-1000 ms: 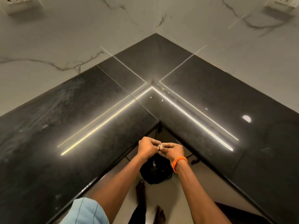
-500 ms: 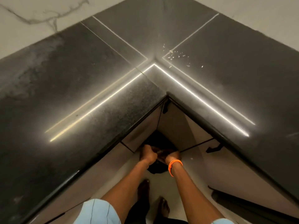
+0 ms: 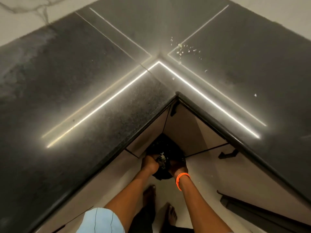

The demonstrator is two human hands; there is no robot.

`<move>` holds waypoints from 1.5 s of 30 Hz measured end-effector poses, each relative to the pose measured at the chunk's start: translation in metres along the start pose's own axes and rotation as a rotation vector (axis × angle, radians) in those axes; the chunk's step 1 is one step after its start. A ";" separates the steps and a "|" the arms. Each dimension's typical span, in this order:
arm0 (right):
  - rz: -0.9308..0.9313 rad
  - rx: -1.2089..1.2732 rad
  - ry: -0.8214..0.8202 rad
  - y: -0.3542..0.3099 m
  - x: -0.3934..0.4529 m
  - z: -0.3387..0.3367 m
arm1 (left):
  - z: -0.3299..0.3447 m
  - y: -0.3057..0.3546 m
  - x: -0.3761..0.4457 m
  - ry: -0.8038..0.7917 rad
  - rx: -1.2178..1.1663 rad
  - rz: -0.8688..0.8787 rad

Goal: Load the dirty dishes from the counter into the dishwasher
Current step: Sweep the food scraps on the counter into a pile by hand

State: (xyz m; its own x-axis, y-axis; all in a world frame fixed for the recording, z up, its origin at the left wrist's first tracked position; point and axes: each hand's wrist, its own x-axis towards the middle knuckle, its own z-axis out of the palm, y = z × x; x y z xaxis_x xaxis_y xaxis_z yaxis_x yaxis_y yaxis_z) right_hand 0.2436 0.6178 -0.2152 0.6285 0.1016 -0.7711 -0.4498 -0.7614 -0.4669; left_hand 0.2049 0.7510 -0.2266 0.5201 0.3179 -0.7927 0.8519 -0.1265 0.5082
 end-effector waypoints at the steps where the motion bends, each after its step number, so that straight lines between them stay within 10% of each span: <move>1: 0.011 0.100 0.031 -0.004 -0.009 -0.005 | -0.007 0.013 -0.016 0.007 0.014 0.013; 10: -0.333 0.334 0.373 -0.112 -0.132 -0.101 | -0.049 0.141 -0.122 -0.072 -0.394 0.083; 15: -0.665 0.249 0.917 -0.139 -0.184 -0.175 | -0.066 0.217 -0.178 -0.190 -0.790 0.095; 19: -0.454 0.017 1.068 -0.107 -0.166 -0.234 | -0.066 0.244 -0.186 -0.155 -1.140 -0.043; 26: -0.050 -0.414 0.944 -0.097 -0.121 -0.283 | -0.050 0.249 -0.163 -0.046 -1.816 -0.280; 45: -0.848 -0.892 0.424 -0.355 0.025 -0.285 | -0.026 0.282 -0.132 0.196 -2.297 -0.118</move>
State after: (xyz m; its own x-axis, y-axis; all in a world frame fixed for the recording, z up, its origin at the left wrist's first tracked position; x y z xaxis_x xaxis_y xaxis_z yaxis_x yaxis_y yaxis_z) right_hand 0.5994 0.7079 0.0546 0.7311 0.6738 -0.1069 0.6553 -0.7372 -0.1647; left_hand 0.3753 0.6982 0.0302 0.3605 0.3142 -0.8783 -0.6619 0.7496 -0.0035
